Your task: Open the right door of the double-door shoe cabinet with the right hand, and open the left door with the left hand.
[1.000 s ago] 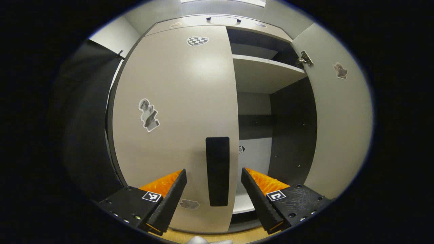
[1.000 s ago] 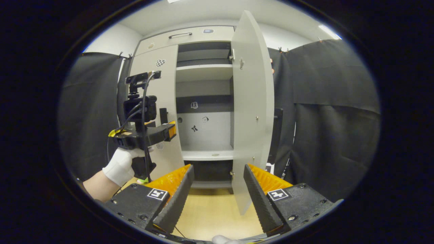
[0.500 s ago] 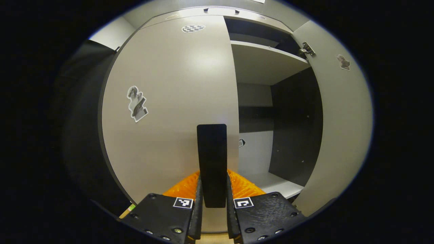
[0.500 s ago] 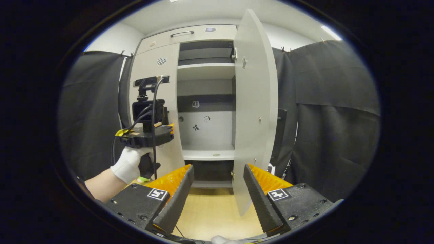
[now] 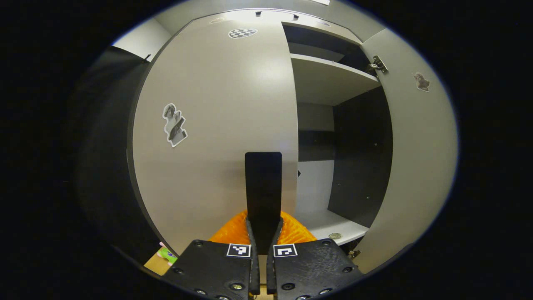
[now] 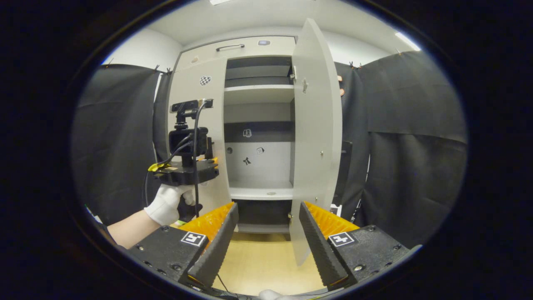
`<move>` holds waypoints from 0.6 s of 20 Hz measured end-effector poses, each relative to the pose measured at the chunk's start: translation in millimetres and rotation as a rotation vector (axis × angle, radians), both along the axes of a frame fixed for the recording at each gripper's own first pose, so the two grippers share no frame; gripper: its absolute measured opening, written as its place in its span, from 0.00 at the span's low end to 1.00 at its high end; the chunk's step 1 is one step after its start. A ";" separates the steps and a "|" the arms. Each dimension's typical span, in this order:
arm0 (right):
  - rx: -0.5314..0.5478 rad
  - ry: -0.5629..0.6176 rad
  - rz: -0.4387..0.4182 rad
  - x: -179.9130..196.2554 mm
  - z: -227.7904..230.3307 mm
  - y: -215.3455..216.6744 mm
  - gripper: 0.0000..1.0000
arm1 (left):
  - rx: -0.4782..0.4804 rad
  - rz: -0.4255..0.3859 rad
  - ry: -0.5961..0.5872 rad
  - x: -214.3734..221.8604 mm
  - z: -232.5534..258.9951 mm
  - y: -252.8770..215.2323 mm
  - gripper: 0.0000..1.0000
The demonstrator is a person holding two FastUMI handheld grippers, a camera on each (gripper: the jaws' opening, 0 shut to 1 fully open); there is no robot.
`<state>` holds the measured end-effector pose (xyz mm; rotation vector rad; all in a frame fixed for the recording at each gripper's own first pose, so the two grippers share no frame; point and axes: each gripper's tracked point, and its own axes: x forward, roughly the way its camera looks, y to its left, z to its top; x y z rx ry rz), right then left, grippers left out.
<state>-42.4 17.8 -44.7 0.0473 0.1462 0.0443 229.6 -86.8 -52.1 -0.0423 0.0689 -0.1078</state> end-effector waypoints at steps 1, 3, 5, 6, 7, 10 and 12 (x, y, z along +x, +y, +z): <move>-0.008 -0.003 -0.001 -2.2 -1.1 -0.2 0.92 | 0.003 -0.005 -0.005 -5.5 1.0 1.3 0.06; -0.032 -0.005 -0.006 -6.4 -3.4 -2.0 0.92 | 0.002 -0.024 -0.007 -18.2 1.4 5.2 0.06; -0.031 0.000 0.005 -9.7 -7.1 1.6 0.92 | 0.000 -0.044 -0.003 -38.9 -4.0 14.4 0.06; -0.025 0.006 0.016 -10.5 -4.6 -0.3 0.92 | 0.001 -0.049 -0.003 -44.7 -3.0 18.3 0.06; -0.020 0.007 0.024 -11.0 -5.1 1.3 0.92 | 0.001 -0.054 -0.002 -52.0 -3.8 22.4 0.06; -0.022 0.002 0.053 -13.5 -6.7 5.6 0.92 | -0.014 -0.056 0.000 -73.1 -1.1 36.0 0.05; -0.025 -0.003 0.063 -11.6 -6.6 6.5 0.92 | -0.004 -0.059 0.003 -86.1 -0.1 45.4 0.05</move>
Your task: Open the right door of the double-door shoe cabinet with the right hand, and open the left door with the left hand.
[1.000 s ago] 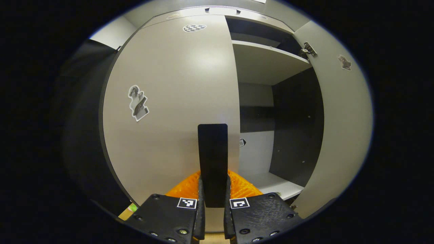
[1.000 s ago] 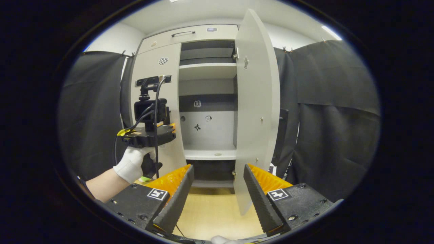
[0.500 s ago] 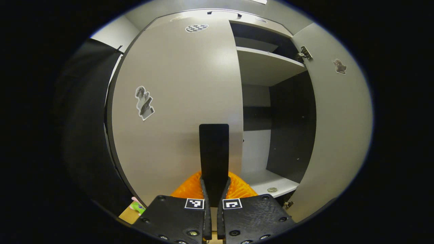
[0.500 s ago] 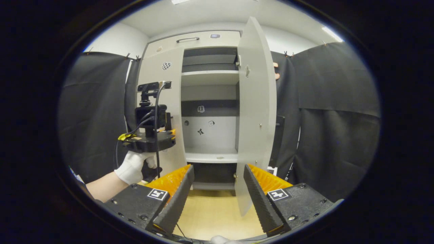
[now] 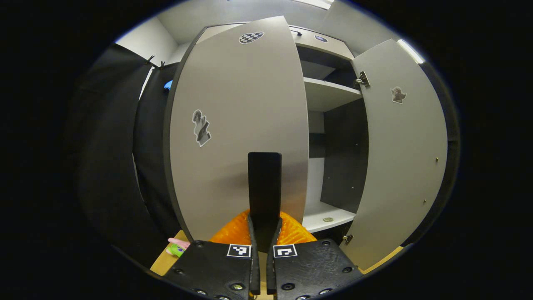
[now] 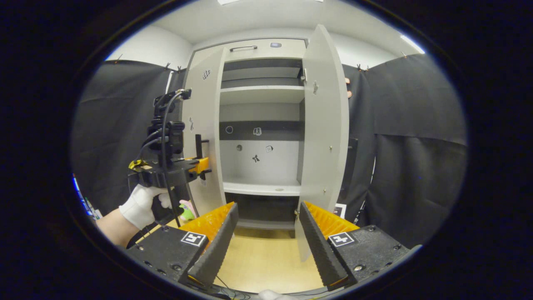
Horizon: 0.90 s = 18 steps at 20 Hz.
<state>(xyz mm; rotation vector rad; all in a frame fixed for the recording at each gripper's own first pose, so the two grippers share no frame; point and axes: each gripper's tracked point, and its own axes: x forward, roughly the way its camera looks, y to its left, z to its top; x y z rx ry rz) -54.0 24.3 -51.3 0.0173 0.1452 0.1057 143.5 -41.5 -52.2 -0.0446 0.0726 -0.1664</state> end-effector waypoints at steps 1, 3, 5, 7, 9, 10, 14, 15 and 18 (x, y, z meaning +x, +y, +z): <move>0.003 -0.001 0.007 0.6 -1.6 0.6 0.92 | 0.004 -0.001 0.002 -7.6 -0.2 5.2 0.05; 0.015 -0.001 0.022 0.0 -1.5 3.0 0.92 | 0.007 0.001 0.005 -21.0 -0.3 15.2 0.05; 0.024 0.002 0.035 -10.2 -4.3 10.2 0.93 | 0.010 0.009 0.010 -31.0 -0.6 24.8 0.05; 0.022 0.005 0.048 -15.1 -7.3 17.3 0.92 | 0.015 0.019 0.009 -39.3 -0.3 36.5 0.05; 0.017 0.005 0.063 -14.8 -7.4 22.0 0.92 | 0.028 0.031 0.002 -47.6 0.0 48.9 0.05; 0.013 0.006 0.071 -15.1 -7.6 25.0 0.92 | 0.034 0.039 -0.001 -52.5 -1.9 56.4 0.05; 0.005 0.010 0.106 -14.4 -9.2 37.6 0.92 | 0.041 0.063 -0.004 -65.6 -2.5 82.9 0.05; 0.004 0.012 0.116 -13.6 -10.6 40.7 0.92 | 0.041 0.068 -0.004 -67.1 -1.9 87.9 0.04; 0.005 0.020 0.140 -15.3 -14.5 50.3 0.93 | 0.055 0.088 -0.006 -72.1 -2.4 103.5 0.04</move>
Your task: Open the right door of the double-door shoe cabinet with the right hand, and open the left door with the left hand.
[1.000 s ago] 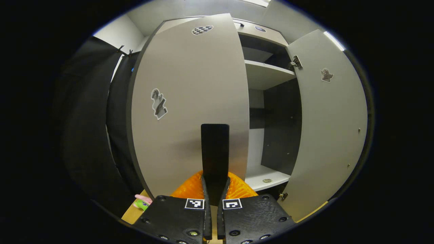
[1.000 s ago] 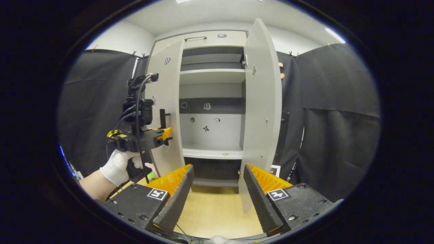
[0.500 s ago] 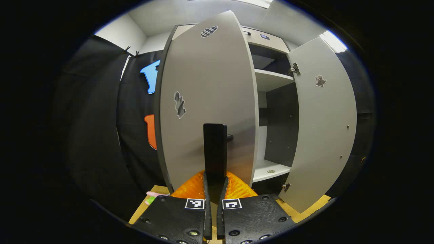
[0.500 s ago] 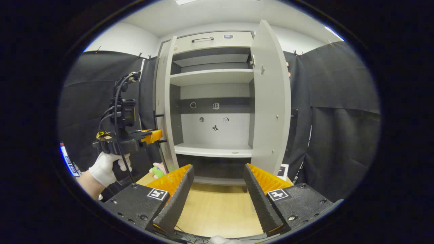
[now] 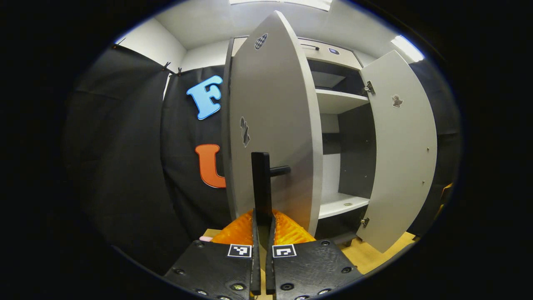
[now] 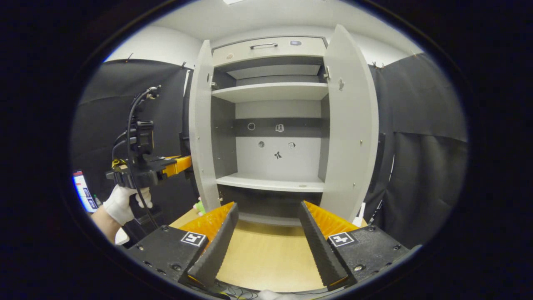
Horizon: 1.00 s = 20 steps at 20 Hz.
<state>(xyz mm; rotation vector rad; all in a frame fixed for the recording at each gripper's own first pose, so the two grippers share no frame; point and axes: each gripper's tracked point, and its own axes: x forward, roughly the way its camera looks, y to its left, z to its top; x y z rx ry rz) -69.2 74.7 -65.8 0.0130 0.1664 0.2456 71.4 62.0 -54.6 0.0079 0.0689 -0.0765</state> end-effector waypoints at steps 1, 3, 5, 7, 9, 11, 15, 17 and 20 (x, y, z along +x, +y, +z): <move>-0.001 0.002 0.008 -0.4 -0.9 3.2 0.92 | 0.003 0.004 0.000 -1.4 -0.6 4.2 0.04; -0.007 0.005 0.021 -1.1 -2.3 8.0 0.92 | -0.004 0.010 -0.001 -3.1 -0.7 14.3 0.04; -0.008 0.001 0.028 -1.0 -1.2 11.1 0.92 | -0.025 0.015 0.002 -5.6 -1.9 27.5 0.04; -0.008 -0.002 0.033 -1.4 -0.9 13.5 0.92 | -0.029 0.015 -0.010 -6.2 0.2 42.3 0.04; -0.011 0.000 0.039 0.0 -1.6 16.1 0.93 | -0.025 0.040 -0.031 -4.7 7.7 63.5 0.03; -0.016 0.001 0.043 1.0 -2.7 19.0 0.92 | -0.025 0.076 -0.014 -2.9 1.5 90.6 0.04; -0.022 0.009 0.058 3.0 -6.1 24.9 0.92 | -0.057 0.005 -0.023 -0.6 3.7 100.0 0.00; -0.021 0.009 0.060 4.4 -6.4 27.1 0.92 | -0.011 -0.005 -0.037 0.1 5.7 99.0 0.02; -0.021 0.014 0.057 8.2 -7.4 27.4 0.92 | -0.014 -0.008 -0.039 0.3 5.0 98.5 0.00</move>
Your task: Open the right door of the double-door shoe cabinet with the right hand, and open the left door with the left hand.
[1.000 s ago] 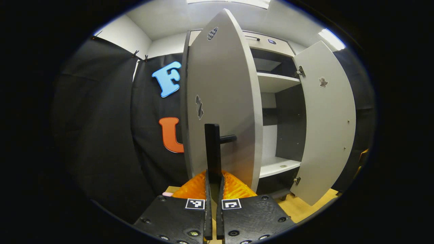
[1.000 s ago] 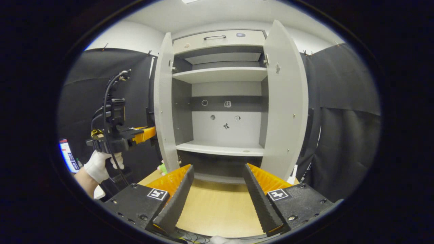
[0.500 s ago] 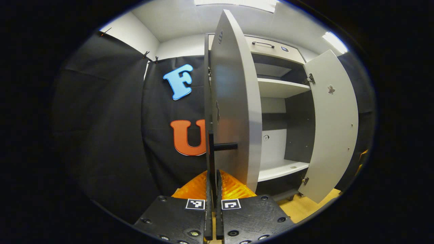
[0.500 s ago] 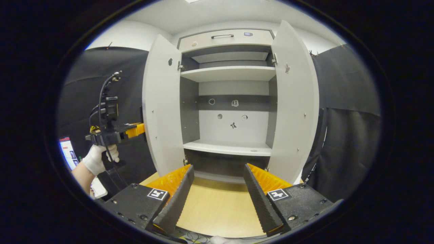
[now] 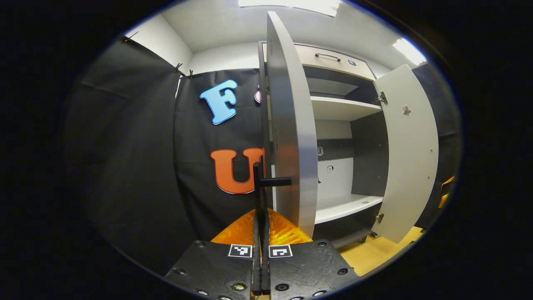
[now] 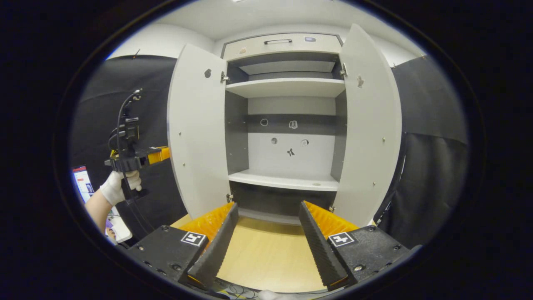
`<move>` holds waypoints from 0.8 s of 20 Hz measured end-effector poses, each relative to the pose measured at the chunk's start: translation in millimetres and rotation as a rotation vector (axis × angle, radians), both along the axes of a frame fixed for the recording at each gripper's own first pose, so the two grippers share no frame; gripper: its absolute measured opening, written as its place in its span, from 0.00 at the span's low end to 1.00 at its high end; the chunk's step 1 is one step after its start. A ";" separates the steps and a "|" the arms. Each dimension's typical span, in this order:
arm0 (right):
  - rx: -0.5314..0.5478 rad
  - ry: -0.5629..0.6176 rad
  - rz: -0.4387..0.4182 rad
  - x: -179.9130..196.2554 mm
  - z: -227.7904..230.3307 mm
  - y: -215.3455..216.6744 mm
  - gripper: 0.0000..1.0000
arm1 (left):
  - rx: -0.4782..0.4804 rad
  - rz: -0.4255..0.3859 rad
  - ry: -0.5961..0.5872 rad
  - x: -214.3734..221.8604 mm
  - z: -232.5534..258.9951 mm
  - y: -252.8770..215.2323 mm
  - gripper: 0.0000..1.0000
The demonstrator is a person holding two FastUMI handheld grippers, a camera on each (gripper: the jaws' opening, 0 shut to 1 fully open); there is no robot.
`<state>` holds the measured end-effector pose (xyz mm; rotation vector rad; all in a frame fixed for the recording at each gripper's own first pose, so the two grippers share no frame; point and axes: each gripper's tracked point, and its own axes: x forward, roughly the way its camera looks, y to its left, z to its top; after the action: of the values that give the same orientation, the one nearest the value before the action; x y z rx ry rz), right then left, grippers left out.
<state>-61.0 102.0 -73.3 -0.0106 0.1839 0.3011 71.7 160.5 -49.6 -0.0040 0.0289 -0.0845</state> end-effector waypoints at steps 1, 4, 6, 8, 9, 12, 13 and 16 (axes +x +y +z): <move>0.001 0.001 0.001 0.7 -0.9 1.1 0.92 | -0.003 -0.001 0.003 0.2 -0.6 0.1 0.00; 0.000 0.002 0.006 2.9 -0.4 3.9 0.92 | 0.004 -0.002 0.006 -0.6 -0.2 0.1 0.01; -0.003 -0.001 0.012 3.6 0.4 7.1 0.92 | 0.007 -0.001 0.004 -0.1 0.1 -0.2 0.01; -0.004 -0.001 0.016 3.6 -0.1 8.7 0.92 | 0.009 0.007 0.006 -0.5 0.9 1.0 0.01; -0.005 -0.001 0.016 3.1 -0.1 8.5 0.92 | 0.010 0.015 0.006 -0.7 0.3 2.9 0.11; -0.005 0.000 0.011 3.0 -1.1 6.2 0.92 | -0.009 0.046 0.018 -3.4 -0.6 14.6 0.28; -0.005 0.001 0.009 3.2 -1.3 5.5 0.92 | -0.021 0.055 0.023 -4.2 -2.8 19.8 0.46; 0.007 -0.004 0.005 2.9 0.3 2.2 0.92 | -0.015 0.081 0.024 -12.8 -4.6 29.4 0.70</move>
<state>-58.1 104.2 -73.0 -0.0051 0.1794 0.3068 58.9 189.9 -54.2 -0.0215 0.0525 -0.0032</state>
